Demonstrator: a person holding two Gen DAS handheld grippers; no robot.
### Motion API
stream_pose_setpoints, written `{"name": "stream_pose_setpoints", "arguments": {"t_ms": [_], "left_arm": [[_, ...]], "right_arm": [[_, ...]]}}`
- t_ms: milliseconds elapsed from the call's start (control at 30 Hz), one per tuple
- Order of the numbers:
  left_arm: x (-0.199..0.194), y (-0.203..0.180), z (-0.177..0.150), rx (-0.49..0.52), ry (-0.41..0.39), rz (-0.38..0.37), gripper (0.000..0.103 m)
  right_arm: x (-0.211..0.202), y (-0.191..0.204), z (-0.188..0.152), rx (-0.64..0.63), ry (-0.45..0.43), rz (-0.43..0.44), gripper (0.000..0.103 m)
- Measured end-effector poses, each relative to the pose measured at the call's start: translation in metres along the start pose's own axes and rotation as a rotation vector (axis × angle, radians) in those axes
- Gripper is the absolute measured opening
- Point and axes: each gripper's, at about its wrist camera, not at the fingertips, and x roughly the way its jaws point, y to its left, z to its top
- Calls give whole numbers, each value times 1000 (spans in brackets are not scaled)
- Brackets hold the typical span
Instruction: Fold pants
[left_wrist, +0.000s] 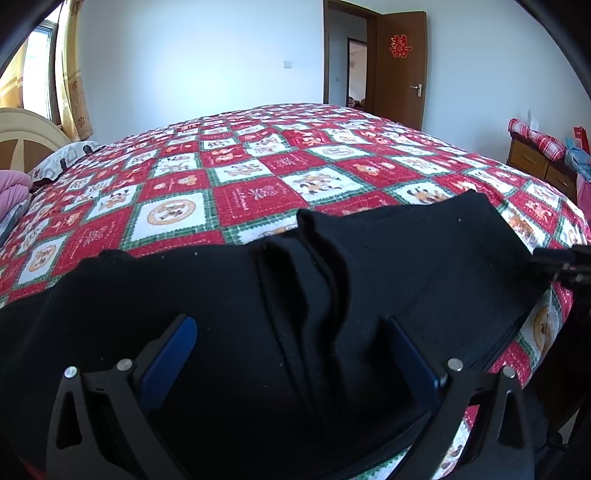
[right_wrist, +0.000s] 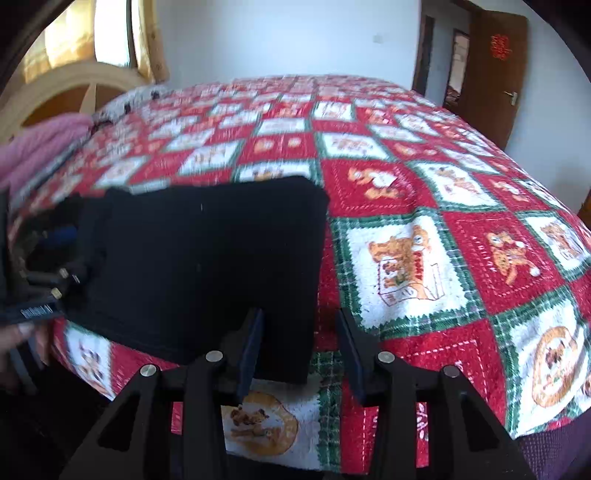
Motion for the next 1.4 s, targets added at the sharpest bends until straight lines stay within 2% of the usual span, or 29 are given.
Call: {"name": "stream_pose_setpoints", "arguments": {"t_ms": [100,167,233,333,467,567,667,733,833,967,1100,1267,1300,1333,1367,1400], "left_arm": [[-1,0,1,-5,8,-2,103],[-5,2,2,0,15,-2,103],[-14,9,3,15,1,25,103],[-30,34,2,-8,-15,69,103],[-54,88,-3,-47,-29,168,103],[-71,149,-13,-98,-8,288,103],[-86,207,-23,-186,-8,382,103],[-94,240,-30,-258,-13,413,103],[-97,281,-42,-369,-17,399,103],[-87,299,-54,-448,-14,328,102],[-74,303,-61,-474,2,237,88],[-70,301,-62,-428,-4,234,86],[-72,300,-61,-425,6,230,79],[-73,295,-59,-409,13,222,64],[-74,292,-57,-393,16,209,58],[-74,285,-54,-361,30,229,53]], "right_arm": [[-27,6,7,12,-100,-34,43],[-41,13,17,22,-161,-35,50],[-44,21,25,25,-189,-30,57],[-32,40,38,11,-190,23,57],[-13,70,38,-61,-177,96,57],[-6,83,29,-99,-160,116,57],[-1,86,24,-108,-147,126,57],[-1,86,23,-103,-148,123,57],[0,83,23,-85,-151,126,57],[5,83,20,-85,-139,116,57],[11,84,17,-90,-124,110,57],[16,82,14,-78,-110,108,57],[16,82,14,-77,-110,107,57],[16,82,14,-76,-110,107,57],[16,83,14,-77,-111,108,57],[15,83,13,-77,-113,108,57]]}}
